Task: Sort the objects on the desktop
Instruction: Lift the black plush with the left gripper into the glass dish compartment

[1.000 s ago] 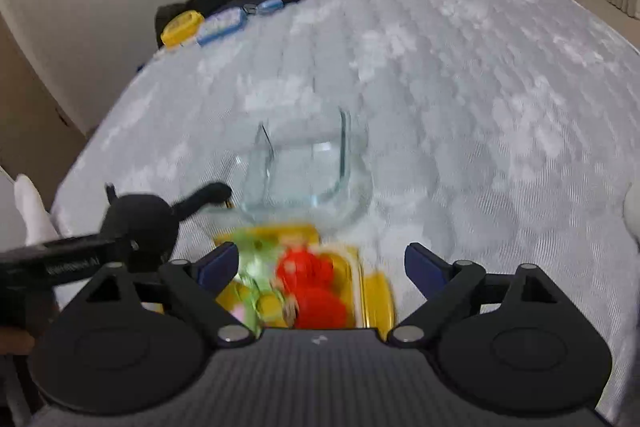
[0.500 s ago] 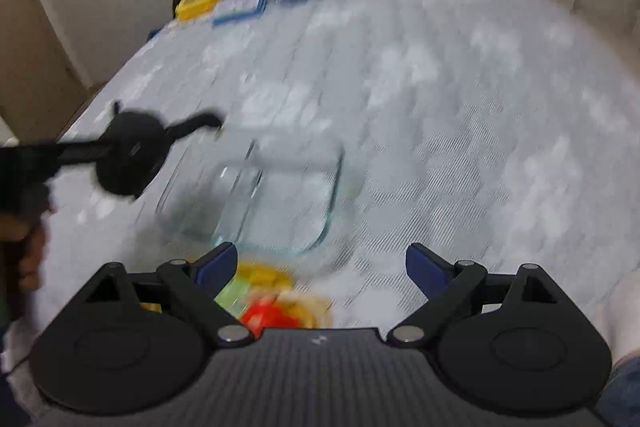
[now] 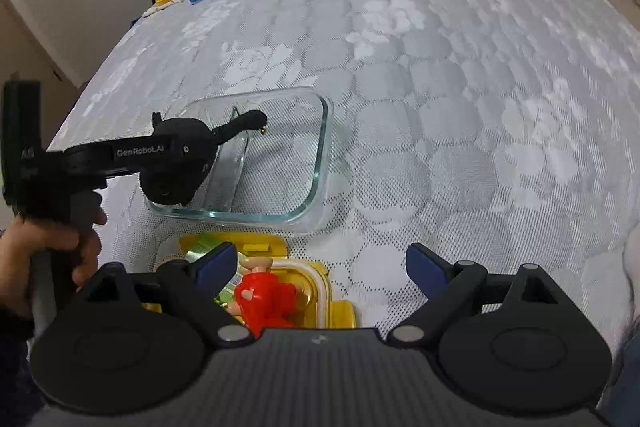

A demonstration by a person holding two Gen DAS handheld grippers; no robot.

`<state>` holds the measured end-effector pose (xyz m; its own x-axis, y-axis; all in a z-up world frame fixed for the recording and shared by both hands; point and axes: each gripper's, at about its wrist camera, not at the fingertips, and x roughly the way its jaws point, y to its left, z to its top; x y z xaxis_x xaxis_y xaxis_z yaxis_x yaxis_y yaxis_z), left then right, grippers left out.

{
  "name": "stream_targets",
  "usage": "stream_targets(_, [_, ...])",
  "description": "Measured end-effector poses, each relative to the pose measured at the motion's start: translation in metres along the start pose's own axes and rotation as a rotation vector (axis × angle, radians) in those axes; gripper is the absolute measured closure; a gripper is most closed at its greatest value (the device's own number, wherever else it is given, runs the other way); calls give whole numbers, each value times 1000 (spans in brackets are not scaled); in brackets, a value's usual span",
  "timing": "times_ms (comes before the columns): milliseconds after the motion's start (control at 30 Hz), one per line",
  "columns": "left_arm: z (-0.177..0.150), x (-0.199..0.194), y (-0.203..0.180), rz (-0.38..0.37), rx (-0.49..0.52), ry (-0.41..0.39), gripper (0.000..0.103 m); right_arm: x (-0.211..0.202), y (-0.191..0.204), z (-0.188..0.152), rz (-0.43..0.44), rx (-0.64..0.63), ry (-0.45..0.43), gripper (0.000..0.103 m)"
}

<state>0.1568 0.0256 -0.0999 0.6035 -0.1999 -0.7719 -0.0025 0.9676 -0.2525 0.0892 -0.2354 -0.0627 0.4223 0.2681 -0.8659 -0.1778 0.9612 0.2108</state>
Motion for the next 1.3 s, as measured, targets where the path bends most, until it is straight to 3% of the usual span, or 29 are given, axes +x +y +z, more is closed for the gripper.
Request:
stream_targets(200, [6,-18,11,-1,-68,-62,29,2,1,-1,-1,5,13,11])
stream_targets(467, [3,-7,12,3,-32,-48,23,5,5,-3,-11,-6,23,11])
stream_targets(733, [18,-31,34,-78,-171,-100,21,7,5,-4,-18,-16,27,11])
stream_targets(1000, [21,-37,39,-292,-292,-6,22,7,3,-5,-16,3,31,11])
stream_targets(1133, [15,-9,40,-274,-334,82,22,7,4,-5,-11,-4,31,11])
stream_targets(1200, [15,-1,40,-264,-330,79,20,8,5,-5,-9,-6,35,11])
stream_targets(1300, [16,6,38,-262,-312,68,10,10,4,-5,-5,-5,44,10])
